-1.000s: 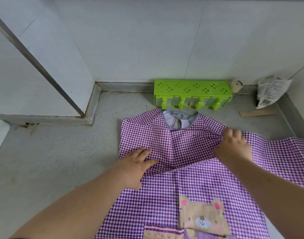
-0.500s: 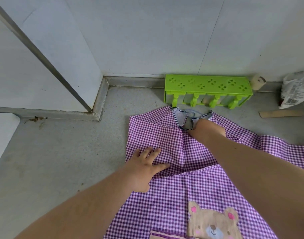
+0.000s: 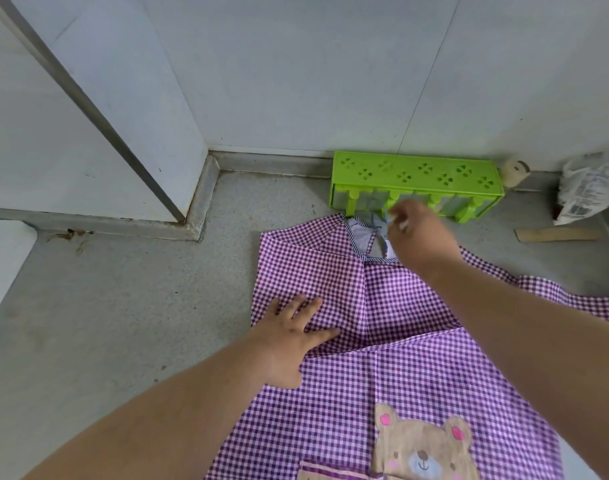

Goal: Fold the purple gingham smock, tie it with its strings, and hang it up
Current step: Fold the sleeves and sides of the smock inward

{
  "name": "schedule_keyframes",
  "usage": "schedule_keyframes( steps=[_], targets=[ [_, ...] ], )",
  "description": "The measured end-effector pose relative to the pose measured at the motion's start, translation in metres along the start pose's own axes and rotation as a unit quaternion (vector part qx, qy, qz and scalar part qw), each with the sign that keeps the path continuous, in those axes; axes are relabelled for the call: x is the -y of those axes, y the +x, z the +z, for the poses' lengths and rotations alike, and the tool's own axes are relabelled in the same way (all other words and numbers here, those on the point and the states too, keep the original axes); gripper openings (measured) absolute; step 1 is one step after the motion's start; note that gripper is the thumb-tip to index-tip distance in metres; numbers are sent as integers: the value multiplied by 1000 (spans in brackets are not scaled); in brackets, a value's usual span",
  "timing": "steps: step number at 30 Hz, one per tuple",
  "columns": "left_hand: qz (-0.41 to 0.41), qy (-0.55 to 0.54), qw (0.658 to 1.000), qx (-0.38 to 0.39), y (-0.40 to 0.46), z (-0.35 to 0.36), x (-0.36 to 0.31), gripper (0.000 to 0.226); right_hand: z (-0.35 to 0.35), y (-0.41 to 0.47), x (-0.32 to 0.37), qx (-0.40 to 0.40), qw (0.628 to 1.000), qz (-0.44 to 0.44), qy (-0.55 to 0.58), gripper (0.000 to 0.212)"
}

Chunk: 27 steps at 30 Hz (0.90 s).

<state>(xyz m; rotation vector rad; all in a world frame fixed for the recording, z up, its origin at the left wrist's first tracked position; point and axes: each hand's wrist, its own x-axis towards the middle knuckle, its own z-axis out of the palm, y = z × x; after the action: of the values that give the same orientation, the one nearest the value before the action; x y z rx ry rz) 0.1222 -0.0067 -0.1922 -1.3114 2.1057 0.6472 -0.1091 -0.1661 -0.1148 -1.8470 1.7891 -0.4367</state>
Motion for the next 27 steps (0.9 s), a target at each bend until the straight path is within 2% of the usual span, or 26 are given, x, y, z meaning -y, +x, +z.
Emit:
schedule_keyframes(
  steps=[2,5,9,12,14,17,18,24,27],
  targets=[
    [10,-18,1000,-7,-4,-5,5,98,12,-27,-17,70,988,-21,-138,14],
    [-26,-89,995,-45,-12,-7,12,84,28,-58,-39,167,956,16,-240,42],
    [-168,-240,943,-159,-18,3,22,69,26,-74,-64,149,944,36,-291,84],
    [-260,-323,885,-213,-17,11,31,73,16,-63,-75,130,939,47,-314,103],
    [-286,-365,859,-218,-17,14,35,81,8,-52,-79,127,933,48,-332,89],
    [-295,-368,860,-196,-15,17,36,90,-3,-41,-88,111,927,31,-358,35],
    [-298,-360,864,-188,-15,16,36,93,-6,-40,-90,102,924,34,-366,25],
    [-317,-337,871,-164,-11,10,32,100,-25,-42,-94,87,937,138,-308,26],
    [-325,-324,875,-153,-10,9,30,100,-18,-56,-91,64,954,125,-266,30]
  ],
)
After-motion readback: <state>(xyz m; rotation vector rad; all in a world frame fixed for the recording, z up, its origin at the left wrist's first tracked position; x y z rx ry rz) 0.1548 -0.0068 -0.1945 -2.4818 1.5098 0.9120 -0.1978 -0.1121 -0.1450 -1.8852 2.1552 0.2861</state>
